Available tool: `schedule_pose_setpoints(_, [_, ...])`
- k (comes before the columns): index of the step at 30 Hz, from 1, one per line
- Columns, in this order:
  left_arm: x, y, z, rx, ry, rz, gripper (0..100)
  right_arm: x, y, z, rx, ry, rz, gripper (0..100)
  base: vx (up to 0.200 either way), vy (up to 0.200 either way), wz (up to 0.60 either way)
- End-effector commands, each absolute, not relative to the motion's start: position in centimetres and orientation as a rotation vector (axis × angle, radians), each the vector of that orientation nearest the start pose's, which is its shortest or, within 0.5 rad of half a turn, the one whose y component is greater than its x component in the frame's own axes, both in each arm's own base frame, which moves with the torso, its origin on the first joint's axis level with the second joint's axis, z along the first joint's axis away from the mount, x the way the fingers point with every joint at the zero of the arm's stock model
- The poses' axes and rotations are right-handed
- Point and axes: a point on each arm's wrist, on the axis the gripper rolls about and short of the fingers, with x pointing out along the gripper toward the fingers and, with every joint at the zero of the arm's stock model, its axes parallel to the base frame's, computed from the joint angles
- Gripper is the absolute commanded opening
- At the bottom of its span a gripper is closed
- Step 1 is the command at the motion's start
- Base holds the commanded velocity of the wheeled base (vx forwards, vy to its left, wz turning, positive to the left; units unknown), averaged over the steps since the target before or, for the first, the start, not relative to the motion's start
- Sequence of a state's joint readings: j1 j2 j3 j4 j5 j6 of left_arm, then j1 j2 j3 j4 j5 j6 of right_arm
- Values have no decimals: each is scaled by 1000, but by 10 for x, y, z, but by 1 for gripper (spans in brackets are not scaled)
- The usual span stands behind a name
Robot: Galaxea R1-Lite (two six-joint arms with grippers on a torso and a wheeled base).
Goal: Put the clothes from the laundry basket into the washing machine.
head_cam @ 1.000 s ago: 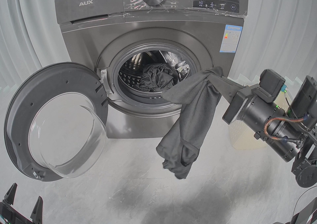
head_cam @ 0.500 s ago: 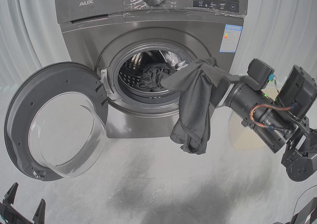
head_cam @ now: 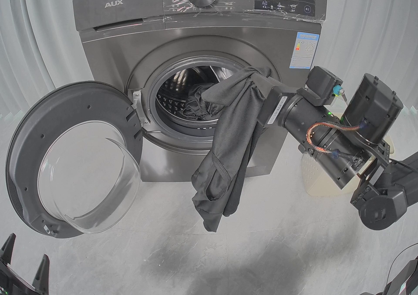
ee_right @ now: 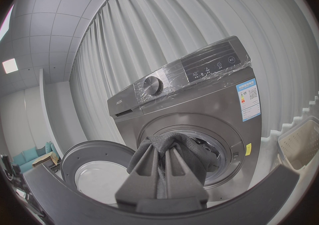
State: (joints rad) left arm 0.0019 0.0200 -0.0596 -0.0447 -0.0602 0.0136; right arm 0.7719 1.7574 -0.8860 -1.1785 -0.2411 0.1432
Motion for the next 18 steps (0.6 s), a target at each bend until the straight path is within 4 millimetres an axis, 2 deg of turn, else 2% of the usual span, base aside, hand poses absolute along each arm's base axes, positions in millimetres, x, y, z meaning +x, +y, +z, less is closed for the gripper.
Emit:
schedule_pose_setpoints(1, [-53, -1, 211, -49, -271, -179, 100, 244, 235, 232, 284, -220, 555, 0, 0, 0, 0])
schedule_pose_setpoints(3, [-47, -2, 209, -34, -201, -271, 100, 245, 236, 232, 286, -223, 555, 0, 0, 0, 0])
schedule_pose_setpoints(4, [-30, -4, 206, -30, -96, -385, 100, 248, 238, 236, 290, -233, 554, 0, 0, 0, 0])
schedule_pose_setpoints(6, [-1, -8, 197, -29, 23, -446, 100, 249, 239, 241, 302, -258, 567, 0, 0, 0, 0])
schedule_pose_setpoints(11, [56, -18, 180, -9, 124, -572, 100, 249, 239, 243, 297, -258, 601, 0, 0, 0, 0])
schedule_pose_setpoints(14, [74, -22, 173, 11, 164, -607, 100, 249, 239, 246, 302, -266, 599, 0, 0, 0, 0])
schedule_pose_setpoints(15, [88, -27, 169, 9, 209, -632, 100, 250, 240, 248, 307, -275, 594, 0, 0, 0, 0])
schedule_pose_setpoints(18, [103, -34, 165, 8, 261, -674, 100, 251, 240, 251, 312, -283, 588, 0, 0, 0, 0])
